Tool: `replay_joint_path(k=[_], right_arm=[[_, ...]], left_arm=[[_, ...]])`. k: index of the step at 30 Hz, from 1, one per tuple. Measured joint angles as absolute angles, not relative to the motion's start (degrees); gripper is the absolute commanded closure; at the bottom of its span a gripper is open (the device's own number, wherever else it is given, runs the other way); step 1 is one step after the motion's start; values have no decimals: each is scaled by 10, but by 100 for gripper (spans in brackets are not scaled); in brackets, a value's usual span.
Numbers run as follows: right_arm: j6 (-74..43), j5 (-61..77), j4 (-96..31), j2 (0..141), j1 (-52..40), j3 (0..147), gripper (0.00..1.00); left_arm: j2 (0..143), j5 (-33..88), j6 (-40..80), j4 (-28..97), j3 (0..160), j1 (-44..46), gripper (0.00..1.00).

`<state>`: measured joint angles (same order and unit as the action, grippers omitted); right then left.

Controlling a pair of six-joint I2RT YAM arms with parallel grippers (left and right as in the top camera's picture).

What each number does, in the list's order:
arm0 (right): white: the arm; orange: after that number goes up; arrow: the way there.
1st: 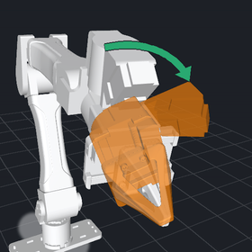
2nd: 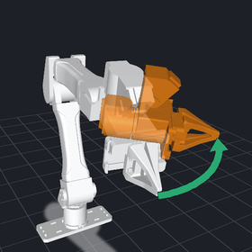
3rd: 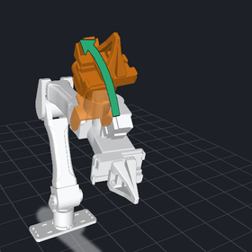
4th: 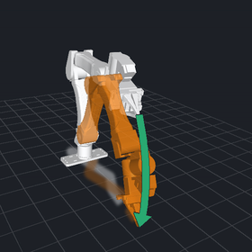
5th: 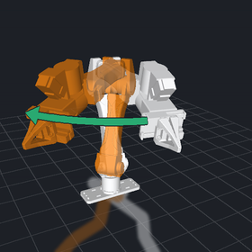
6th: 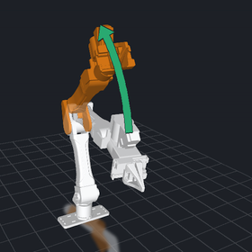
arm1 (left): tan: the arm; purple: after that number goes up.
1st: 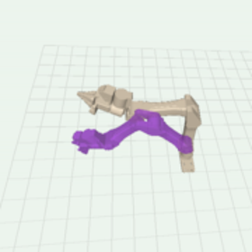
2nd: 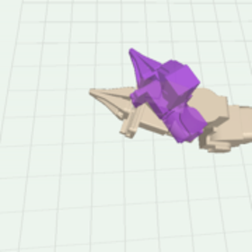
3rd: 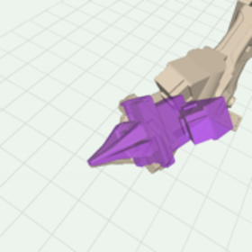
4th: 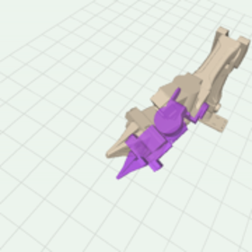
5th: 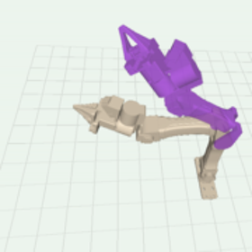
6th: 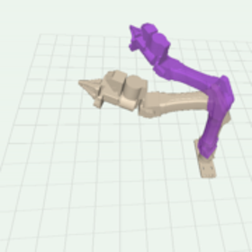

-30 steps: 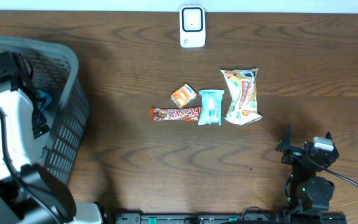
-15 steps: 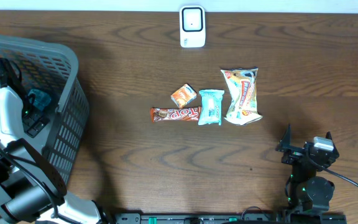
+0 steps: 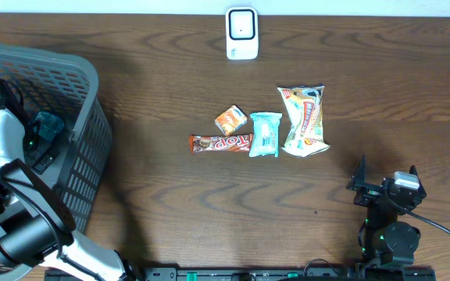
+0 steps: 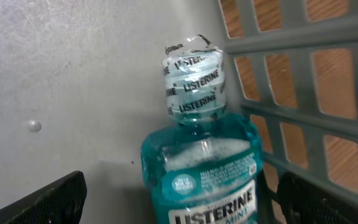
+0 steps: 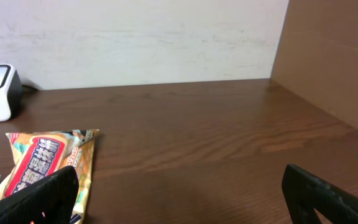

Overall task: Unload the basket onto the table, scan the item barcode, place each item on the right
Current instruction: 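Reach the left gripper back into the basket toward the blue Listerine bottle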

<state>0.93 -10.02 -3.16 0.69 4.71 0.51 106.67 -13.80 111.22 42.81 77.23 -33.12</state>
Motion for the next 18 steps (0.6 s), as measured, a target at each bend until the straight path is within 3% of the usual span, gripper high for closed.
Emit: replay_joint_path(k=[4, 10, 11, 18], right_arm=[[9, -100, -32, 7, 47, 5, 1], [9, -100, -32, 7, 47, 5, 1], [9, -100, -32, 7, 47, 5, 1], [9, -100, -32, 7, 47, 5, 1]], left_arm=[[1083, -138, 1112, 420, 772, -332, 4], [1106, -124, 1115, 428, 773, -336, 40], [1106, -123, 1119, 435, 773, -336, 43], [1100, -109, 1123, 516, 796, -346, 44]])
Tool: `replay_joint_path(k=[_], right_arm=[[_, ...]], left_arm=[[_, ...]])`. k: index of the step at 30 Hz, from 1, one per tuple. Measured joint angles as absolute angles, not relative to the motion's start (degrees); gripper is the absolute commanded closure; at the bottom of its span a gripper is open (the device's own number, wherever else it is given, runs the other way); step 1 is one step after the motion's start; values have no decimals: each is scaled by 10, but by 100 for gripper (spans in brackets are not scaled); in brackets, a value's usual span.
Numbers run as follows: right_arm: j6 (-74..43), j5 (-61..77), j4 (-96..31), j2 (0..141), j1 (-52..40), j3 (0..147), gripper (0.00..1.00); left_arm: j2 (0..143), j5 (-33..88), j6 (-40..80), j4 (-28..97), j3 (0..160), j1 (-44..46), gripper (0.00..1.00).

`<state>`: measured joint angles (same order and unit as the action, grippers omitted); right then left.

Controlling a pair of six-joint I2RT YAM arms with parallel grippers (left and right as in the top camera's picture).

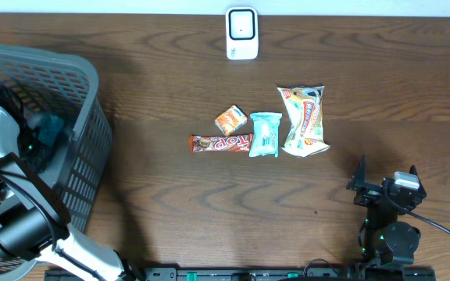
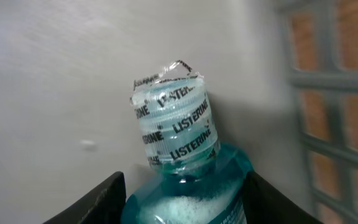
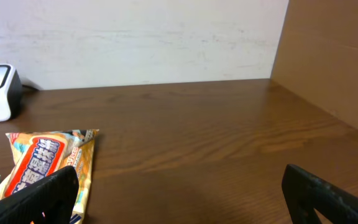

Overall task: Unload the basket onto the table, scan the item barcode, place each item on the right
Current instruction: 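Reach the left gripper back into the basket toward the blue Listerine bottle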

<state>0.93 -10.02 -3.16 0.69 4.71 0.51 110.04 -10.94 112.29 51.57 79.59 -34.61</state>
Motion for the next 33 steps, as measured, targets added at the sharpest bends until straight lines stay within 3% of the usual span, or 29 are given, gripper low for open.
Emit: replay_joint_path(k=[17, 33], right_arm=[[9, -100, -32, 7, 47, 5, 1], [9, -100, -32, 7, 47, 5, 1]], left_arm=[[1103, -94, 1090, 731, 789, -348, 44], [1109, -78, 960, 701, 781, -348, 44]])
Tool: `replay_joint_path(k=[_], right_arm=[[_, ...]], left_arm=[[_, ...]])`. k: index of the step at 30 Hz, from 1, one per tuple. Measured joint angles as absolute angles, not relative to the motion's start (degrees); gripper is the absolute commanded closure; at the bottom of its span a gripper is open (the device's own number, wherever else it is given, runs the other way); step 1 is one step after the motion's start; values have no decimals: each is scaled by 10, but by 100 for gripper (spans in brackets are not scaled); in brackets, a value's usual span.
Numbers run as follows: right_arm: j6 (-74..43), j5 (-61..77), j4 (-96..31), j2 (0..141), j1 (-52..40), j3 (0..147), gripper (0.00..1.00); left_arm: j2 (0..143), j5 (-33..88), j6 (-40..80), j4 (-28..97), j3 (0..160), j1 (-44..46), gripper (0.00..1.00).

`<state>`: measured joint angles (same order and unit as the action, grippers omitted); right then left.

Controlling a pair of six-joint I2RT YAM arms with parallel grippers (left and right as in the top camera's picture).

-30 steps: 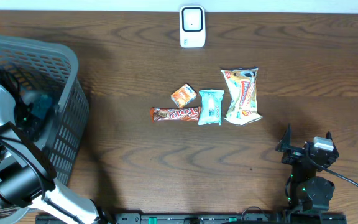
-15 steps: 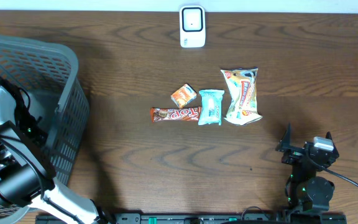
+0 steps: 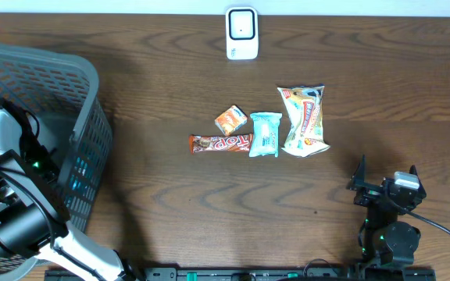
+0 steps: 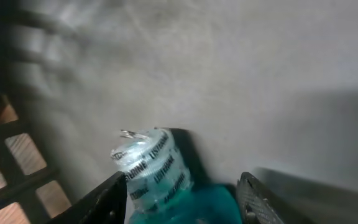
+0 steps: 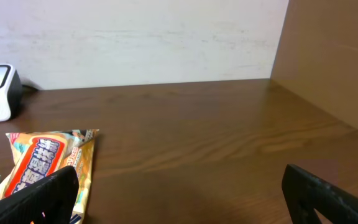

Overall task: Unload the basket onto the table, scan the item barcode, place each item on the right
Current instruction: 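Reach the left gripper back into the basket toward the blue Listerine bottle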

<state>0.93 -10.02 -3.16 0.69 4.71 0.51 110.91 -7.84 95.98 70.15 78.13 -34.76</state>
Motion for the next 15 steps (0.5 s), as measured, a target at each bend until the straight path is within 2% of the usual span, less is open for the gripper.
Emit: replay_joint_path(k=[1, 4, 6, 15], right_arm=[[9, -100, -32, 7, 47, 5, 1], [9, -100, -32, 7, 47, 5, 1], [9, -100, -32, 7, 47, 5, 1], [9, -100, -32, 7, 47, 5, 1]], left_arm=[[1109, -78, 949, 696, 781, -348, 43], [1109, -79, 931, 693, 781, -348, 11], [1109, -78, 917, 691, 781, -348, 1], [1109, -74, 879, 698, 781, -348, 2]])
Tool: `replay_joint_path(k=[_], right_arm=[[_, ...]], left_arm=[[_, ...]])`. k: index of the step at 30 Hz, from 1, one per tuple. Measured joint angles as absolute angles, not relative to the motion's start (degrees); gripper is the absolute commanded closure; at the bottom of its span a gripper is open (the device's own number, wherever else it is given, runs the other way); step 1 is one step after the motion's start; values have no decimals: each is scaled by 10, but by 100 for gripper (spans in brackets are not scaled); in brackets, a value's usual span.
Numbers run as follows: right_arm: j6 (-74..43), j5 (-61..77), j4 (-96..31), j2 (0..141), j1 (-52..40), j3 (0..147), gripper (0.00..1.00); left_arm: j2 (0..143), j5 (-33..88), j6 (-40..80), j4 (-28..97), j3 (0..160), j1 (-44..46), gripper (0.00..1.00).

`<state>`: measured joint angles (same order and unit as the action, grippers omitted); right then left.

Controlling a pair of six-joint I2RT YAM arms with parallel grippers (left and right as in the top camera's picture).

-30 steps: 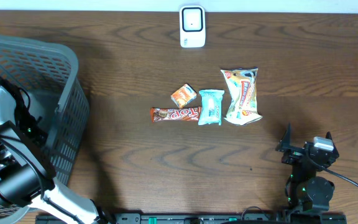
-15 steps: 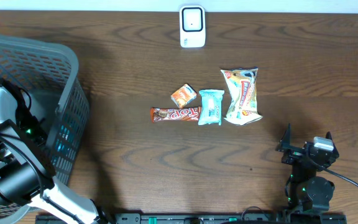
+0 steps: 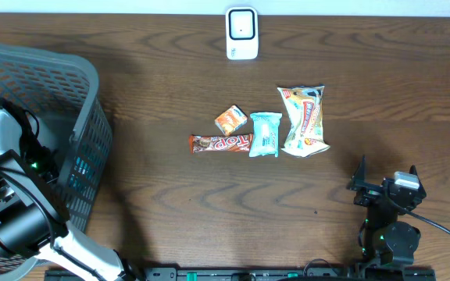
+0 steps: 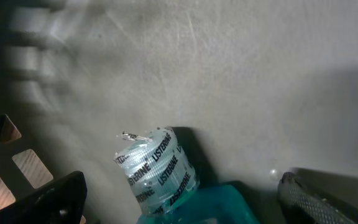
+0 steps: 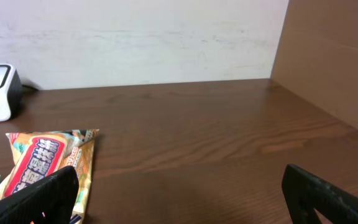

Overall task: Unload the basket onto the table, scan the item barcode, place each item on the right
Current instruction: 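Reach the left gripper back into the basket toward the blue Listerine bottle, then close the left gripper on the Listerine bottle neck and lift it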

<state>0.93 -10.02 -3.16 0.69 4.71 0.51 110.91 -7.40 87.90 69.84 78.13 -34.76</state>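
A teal Listerine bottle (image 4: pixel 166 174) with a sealed clear cap lies on the grey floor of the basket (image 3: pixel 92 86). My left gripper (image 4: pixel 182 202) is down inside the basket with its fingers (image 4: pixel 55 199) spread wide on either side of the bottle's shoulders, open and not touching it. The white scanner (image 3: pixel 241 33) stands at the table's far edge. My right gripper (image 5: pixel 182 199) rests open low over the table at the front right, holding nothing.
Several snack items lie mid-table: a chocolate bar (image 3: pixel 220 143), an orange packet (image 3: pixel 230 119), a teal packet (image 3: pixel 265 133) and a snack bag (image 3: pixel 304 119). The basket's slatted wall rises just left of the bottle. A cardboard panel (image 5: pixel 334 56) stands to the right.
My left gripper has opened: its fingers were closed against the bottle below the cap, now they stand far apart. The bottle lies in about the same place. The right arm is still.
At first my left gripper was open over the bottle, which lay by one slatted wall of the basket. Then it was shut on the bottle. Then the bottle, still held, was at another spot in the basket. Now it lies there released.
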Motion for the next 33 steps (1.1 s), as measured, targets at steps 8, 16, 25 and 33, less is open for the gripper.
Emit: replay_joint_path(k=[8, 16, 25, 33], right_arm=[[9, -100, -32, 7, 47, 5, 1], [9, -100, -32, 7, 47, 5, 1], [9, -100, -32, 7, 47, 5, 1], [9, -100, -32, 7, 47, 5, 1]], left_arm=[[1109, -6, 821, 696, 781, -339, 2], [1106, -5, 810, 659, 781, -270, 2], [1091, -83, 847, 635, 748, -208, 2], [1087, -183, 853, 583, 716, -223, 2]])
